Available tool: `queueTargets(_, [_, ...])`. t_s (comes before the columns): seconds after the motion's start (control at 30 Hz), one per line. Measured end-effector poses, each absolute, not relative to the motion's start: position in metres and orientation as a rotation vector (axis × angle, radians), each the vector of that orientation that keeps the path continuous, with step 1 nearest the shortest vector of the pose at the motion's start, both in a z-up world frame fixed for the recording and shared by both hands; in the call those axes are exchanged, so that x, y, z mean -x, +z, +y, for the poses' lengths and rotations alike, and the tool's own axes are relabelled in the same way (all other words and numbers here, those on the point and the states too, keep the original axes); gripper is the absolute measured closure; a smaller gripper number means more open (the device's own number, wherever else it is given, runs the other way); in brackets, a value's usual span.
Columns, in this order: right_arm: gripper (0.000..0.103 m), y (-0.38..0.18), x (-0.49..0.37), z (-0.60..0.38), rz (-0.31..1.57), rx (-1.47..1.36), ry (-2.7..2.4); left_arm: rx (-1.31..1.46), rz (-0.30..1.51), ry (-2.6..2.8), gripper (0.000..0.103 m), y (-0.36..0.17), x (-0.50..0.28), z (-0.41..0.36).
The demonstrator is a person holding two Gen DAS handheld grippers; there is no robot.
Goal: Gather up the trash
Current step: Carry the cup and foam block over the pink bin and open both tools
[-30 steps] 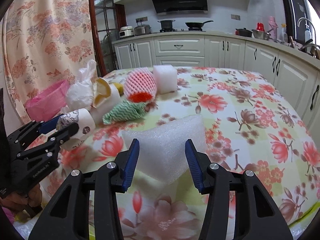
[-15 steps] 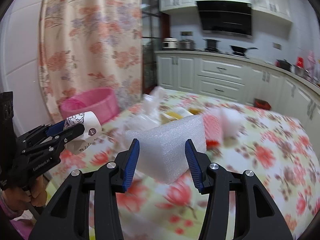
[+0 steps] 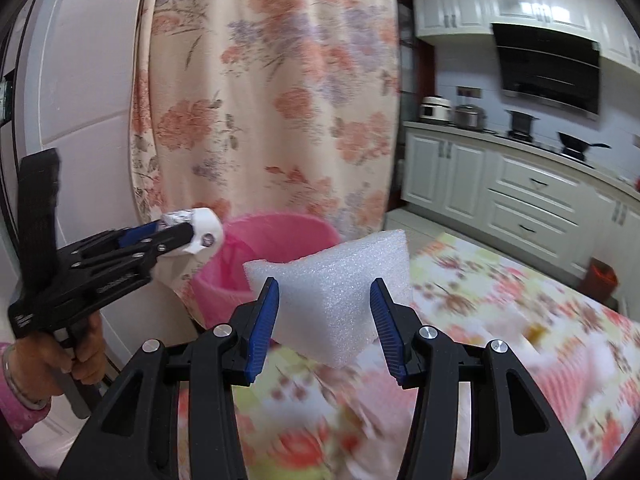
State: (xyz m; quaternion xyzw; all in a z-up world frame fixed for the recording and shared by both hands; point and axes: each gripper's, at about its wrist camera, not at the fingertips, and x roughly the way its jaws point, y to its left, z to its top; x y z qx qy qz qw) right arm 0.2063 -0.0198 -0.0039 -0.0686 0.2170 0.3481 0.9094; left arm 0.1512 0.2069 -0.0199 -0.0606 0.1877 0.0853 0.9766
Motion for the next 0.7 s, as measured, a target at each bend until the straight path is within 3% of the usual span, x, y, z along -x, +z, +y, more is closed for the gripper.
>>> queueTargets(0.53, [0.053,-0.031,-0.302,0.086,0.562,0.127,0.82,0.295,0.474,0.203,0.063,-0.048,-0.236,0.306])
queueTargets(0.7, [0.04,-0.042,-0.308,0.089,0.576,0.121,0.83,0.354,0.468,0.225,0.048,-0.051,-0.233,0.325])
